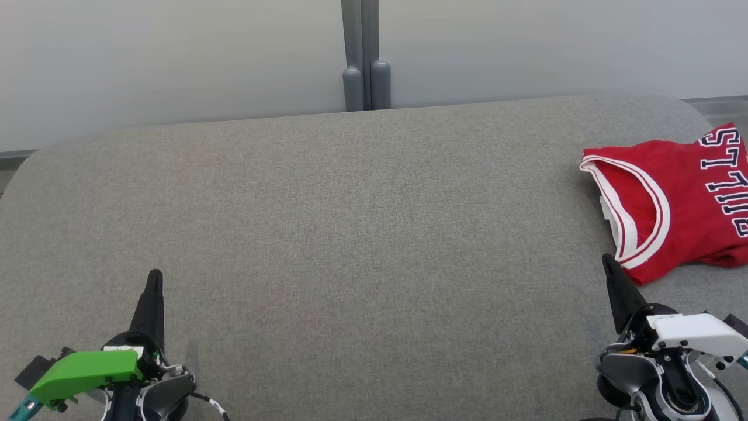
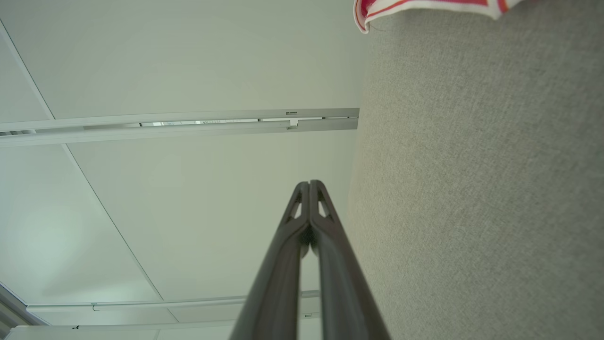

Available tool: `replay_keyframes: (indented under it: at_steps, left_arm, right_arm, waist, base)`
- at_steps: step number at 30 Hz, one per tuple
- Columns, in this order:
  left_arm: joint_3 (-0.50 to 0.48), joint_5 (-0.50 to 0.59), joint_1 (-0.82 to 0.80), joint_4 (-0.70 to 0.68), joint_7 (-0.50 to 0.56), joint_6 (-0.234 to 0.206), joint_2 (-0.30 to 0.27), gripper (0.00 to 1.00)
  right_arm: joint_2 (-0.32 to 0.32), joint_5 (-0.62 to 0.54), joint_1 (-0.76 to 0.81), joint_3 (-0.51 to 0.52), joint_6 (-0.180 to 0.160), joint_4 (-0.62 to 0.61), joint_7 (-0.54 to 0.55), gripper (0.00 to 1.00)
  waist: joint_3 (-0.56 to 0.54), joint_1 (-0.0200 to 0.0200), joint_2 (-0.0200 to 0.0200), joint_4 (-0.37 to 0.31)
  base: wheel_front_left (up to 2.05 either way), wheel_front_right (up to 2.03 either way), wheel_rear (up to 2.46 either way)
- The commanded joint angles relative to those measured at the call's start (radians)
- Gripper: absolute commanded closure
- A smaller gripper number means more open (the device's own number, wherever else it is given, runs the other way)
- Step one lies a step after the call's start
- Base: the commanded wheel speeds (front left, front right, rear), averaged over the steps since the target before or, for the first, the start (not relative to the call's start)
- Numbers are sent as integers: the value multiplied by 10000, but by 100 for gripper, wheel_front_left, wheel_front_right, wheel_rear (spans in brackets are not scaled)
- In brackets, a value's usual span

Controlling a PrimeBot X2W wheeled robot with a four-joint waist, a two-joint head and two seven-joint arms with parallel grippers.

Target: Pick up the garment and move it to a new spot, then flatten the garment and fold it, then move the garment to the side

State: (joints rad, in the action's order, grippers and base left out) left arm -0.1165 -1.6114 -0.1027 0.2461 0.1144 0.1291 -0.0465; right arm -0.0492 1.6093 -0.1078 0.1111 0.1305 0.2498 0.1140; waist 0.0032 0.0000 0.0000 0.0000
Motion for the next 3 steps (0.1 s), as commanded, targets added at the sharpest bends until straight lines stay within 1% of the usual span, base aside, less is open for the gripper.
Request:
replay_keyframes:
  at_steps: [1,3]
  left_arm:
    - [-18,-25,-138,-22,49,29,-71,100]
    - [-18,-25,-138,-22,49,29,-71,100]
  right_arm:
    - [-14,70,-80,9,4,-48,10,100]
    - [-14,70,-80,9,4,-48,10,100]
  waist:
    - [0,0,0,0]
    - [0,0,0,0]
  base:
    - [0,0,0]
    - [0,0,0]
